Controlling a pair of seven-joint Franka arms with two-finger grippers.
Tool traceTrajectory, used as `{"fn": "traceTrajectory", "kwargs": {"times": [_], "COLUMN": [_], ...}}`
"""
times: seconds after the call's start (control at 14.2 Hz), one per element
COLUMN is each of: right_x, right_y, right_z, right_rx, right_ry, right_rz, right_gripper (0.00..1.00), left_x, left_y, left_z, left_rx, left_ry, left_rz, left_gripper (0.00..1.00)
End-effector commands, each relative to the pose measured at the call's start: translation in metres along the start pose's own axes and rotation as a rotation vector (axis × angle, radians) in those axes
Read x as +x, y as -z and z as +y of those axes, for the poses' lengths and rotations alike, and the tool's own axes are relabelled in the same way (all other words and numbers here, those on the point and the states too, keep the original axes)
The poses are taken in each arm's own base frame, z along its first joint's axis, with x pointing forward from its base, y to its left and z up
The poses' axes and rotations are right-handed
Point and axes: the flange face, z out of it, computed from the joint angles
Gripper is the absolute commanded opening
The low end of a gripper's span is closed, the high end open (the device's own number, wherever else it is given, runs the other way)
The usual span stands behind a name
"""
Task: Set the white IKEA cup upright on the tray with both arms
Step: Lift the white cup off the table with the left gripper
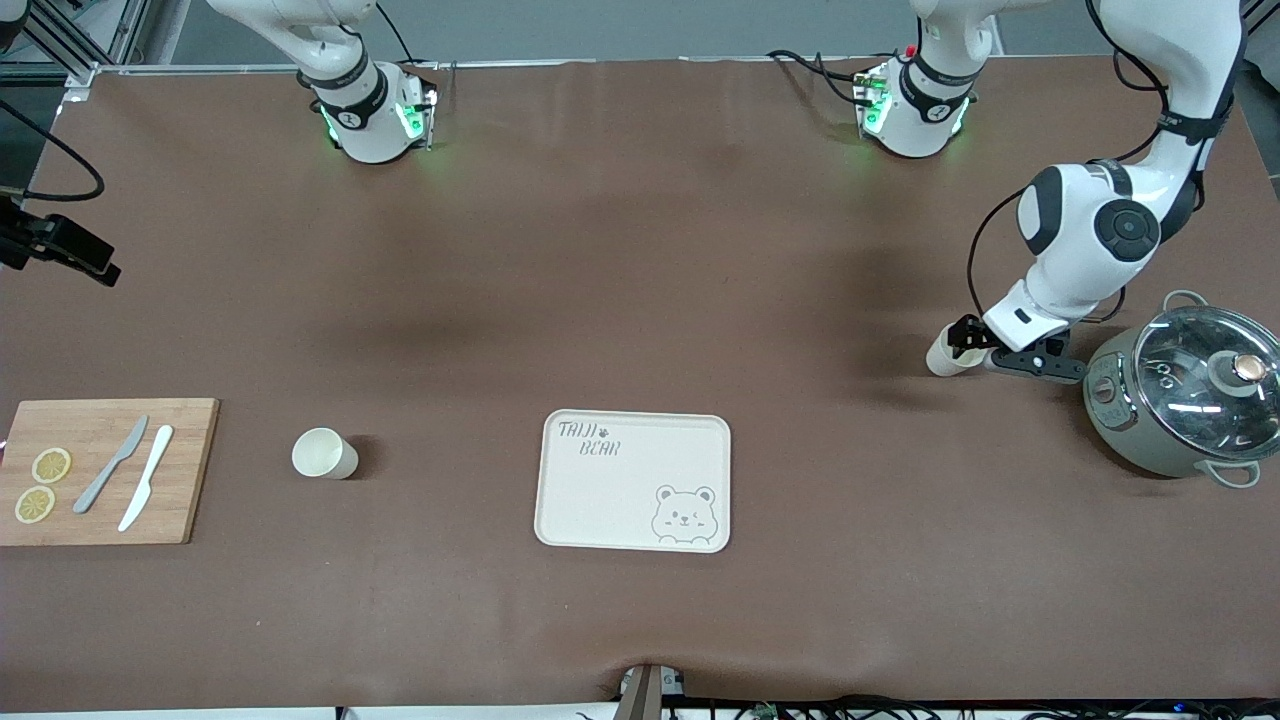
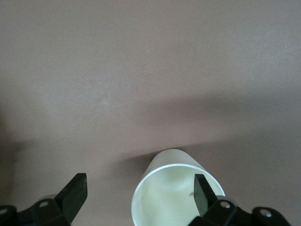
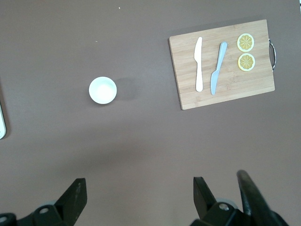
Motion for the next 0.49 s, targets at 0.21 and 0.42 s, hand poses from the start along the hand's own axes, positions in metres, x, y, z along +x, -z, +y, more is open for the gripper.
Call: {"fn": "traceTrajectory", "kwargs": {"times": [0.21,0.42], "right_x": [0.001,0.002], "right_y": [0.004,0.003], "right_z": [0.002,0.002], "right_rx": [0.014,0.013], "right_ry": [-0.016,-0.015], "right_rz": [-0.006,-0.005], "right_gripper": [1.0,1.0], "left_x": [-0.01,-0.013], "left_y": [-0.025,-0.027], "left_z": [-0.009,-0.01], "left_rx": [0.005,0.004], "left_ry": [-0.009,-0.009], "left_rz": [0.02,0.016], "left_gripper": [1.0,1.0]}}
